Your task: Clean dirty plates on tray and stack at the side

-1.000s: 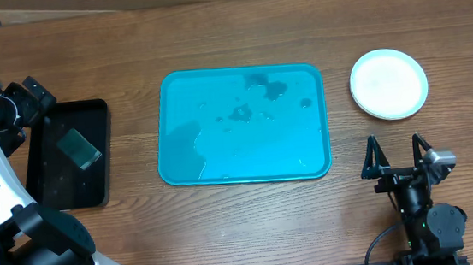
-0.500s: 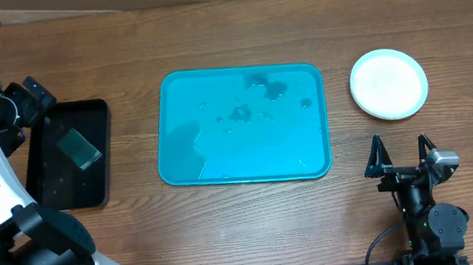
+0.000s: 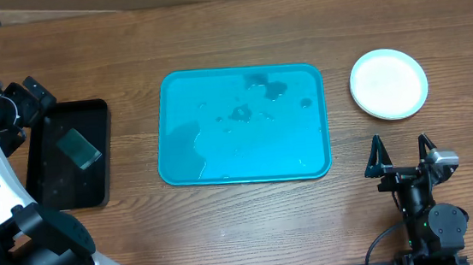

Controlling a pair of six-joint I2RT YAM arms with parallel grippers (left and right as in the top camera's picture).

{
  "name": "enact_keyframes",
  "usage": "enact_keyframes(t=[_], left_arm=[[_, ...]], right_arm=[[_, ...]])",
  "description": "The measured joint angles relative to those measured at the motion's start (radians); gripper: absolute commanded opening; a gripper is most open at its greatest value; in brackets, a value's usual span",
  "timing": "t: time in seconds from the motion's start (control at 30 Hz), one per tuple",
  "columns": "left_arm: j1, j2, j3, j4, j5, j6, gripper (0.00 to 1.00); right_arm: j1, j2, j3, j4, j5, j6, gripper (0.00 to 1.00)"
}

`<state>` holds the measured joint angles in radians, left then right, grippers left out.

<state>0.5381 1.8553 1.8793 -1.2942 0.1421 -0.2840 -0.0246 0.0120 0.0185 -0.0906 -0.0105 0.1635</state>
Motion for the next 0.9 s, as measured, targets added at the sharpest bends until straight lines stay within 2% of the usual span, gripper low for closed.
enact_keyframes(t=[0.57, 0.77, 0.9], left_arm=[[0.000, 0.000, 0.000, -0.021, -0.042, 0.024, 1.00], [-0.011, 0.000, 0.000, 0.052, 0.016, 0.052, 1.00], [-0.068, -0.006, -0.006, 0.090, 0.032, 0.101, 1.00]], right_arm=[[0.000, 0.000, 0.000, 0.000, 0.000, 0.000, 1.00], [0.000, 0.000, 0.000, 0.000, 0.000, 0.000, 1.00], [0.000, 0.000, 0.000, 0.000, 0.000, 0.000, 1.00]])
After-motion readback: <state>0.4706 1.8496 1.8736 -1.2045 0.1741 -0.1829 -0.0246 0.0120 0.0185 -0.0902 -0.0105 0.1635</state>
